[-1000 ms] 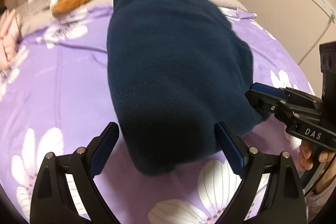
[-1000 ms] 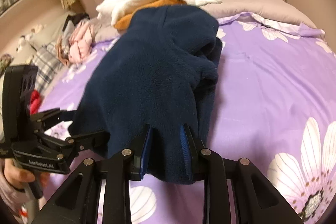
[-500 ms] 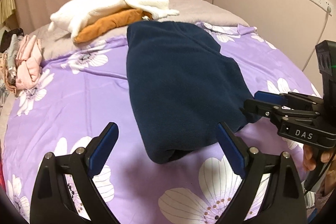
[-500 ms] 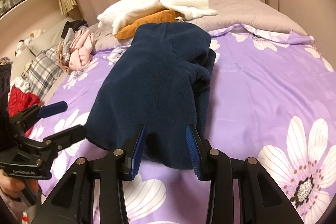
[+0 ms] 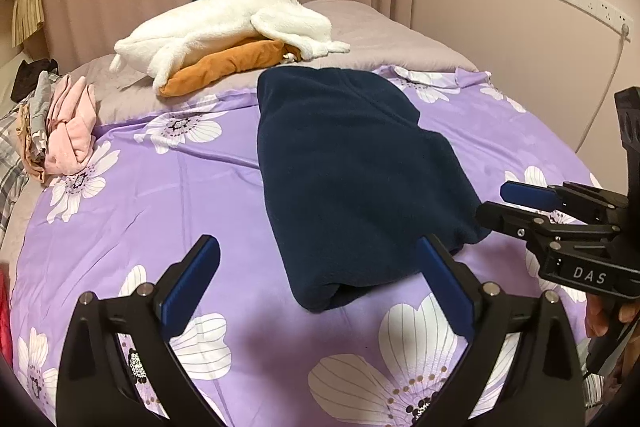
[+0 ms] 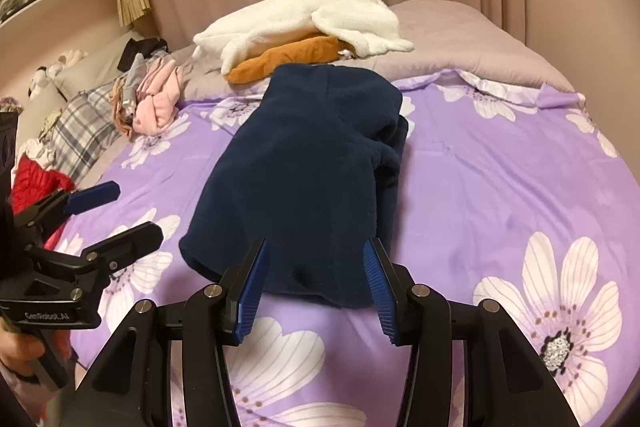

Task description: Fold large clothes

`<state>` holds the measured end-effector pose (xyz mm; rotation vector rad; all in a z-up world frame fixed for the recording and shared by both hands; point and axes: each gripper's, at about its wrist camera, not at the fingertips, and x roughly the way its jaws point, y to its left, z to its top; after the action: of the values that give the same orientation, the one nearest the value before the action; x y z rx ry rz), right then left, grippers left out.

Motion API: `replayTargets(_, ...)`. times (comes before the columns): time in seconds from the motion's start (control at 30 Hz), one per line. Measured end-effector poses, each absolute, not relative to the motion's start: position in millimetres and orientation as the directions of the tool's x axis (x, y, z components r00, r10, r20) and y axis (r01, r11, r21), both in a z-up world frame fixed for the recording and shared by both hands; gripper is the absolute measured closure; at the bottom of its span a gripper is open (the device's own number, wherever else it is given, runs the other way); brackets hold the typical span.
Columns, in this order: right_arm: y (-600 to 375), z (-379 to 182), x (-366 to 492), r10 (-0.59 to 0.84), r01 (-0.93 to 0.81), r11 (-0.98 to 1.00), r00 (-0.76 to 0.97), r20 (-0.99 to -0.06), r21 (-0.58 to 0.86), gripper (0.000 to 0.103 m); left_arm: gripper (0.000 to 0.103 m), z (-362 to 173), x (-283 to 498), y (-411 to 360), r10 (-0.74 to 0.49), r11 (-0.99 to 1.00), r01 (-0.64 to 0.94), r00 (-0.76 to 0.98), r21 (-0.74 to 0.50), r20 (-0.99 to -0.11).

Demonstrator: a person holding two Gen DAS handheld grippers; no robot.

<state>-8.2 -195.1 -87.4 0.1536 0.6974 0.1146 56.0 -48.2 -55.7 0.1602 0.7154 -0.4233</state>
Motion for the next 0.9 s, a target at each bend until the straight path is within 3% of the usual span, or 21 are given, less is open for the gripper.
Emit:
replayTargets(0.67, -180, -79, -10, 0.150, -0.064, 0.985, 0.766, -0.625, 0.158, 0.053, 0.000, -49, 59, -39, -0.294, 0.923, 0.384, 0.686, -0.013, -0.665)
replayTargets(0.77, -182, -80, -8, 0.142, -0.051, 0.986, 0.765, -0.628, 0.161, 0.042, 0.000, -50, 61, -39, -0.276, 0.931, 0.365, 0.685, -0.011, -0.674)
replayTargets(0.9, -183, -81, -6, 0.146, -0.048, 0.984, 0.762, -0.631, 0.170, 0.041, 0.000, -52, 67, -37, -0.264, 0.939, 0.343, 0.676, -0.024, -0.688)
